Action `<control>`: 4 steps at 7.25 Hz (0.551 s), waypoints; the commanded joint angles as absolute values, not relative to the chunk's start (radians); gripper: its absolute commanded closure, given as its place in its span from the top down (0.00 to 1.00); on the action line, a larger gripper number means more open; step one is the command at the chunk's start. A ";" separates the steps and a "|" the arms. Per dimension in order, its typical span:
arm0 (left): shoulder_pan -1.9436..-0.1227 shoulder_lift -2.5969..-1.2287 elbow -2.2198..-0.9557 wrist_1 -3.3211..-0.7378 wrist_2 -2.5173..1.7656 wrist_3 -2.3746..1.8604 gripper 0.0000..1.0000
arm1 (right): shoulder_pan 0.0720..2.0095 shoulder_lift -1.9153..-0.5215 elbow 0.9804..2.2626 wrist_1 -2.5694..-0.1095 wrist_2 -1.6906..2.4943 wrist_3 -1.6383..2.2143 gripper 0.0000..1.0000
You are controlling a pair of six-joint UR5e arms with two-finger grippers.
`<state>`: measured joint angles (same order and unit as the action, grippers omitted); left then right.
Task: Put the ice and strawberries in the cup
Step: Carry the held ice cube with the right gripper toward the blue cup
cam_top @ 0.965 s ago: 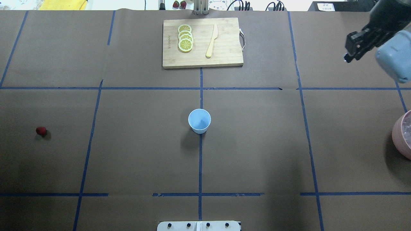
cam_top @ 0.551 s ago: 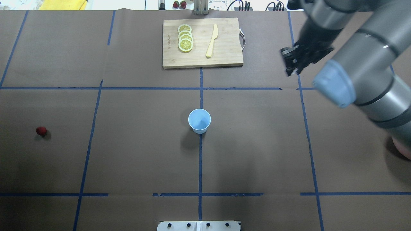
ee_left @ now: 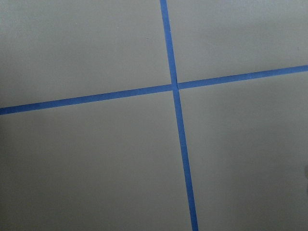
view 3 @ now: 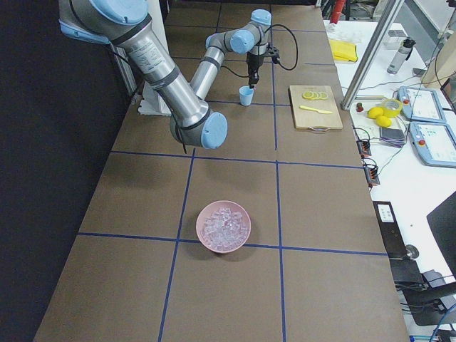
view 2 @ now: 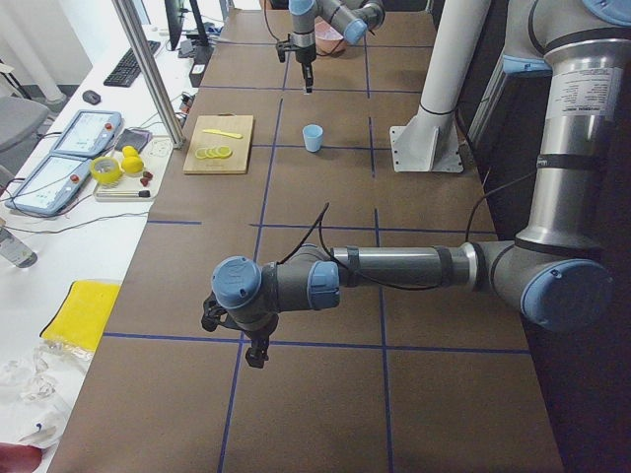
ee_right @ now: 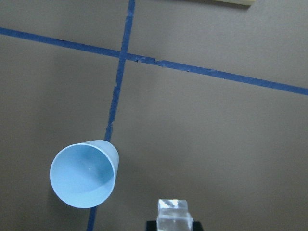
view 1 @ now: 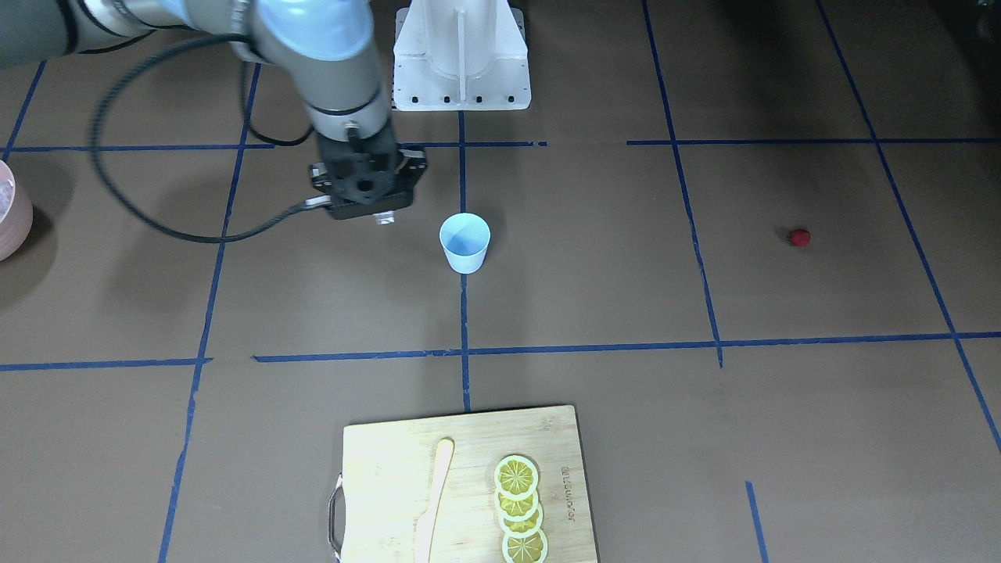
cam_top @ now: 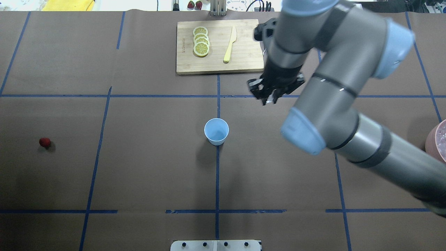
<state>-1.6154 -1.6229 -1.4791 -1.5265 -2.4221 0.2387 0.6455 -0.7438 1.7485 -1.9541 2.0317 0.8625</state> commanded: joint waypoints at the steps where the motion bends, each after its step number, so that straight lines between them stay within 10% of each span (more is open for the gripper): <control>1: -1.615 -1.623 -1.425 -1.619 -2.422 0.206 1.00 | 0.582 -0.689 1.654 -1.925 1.971 0.902 0.00; 4: -1.615 -1.623 -1.427 -1.623 -2.421 0.202 1.00 | 0.565 -0.597 1.493 -1.833 1.971 0.926 0.00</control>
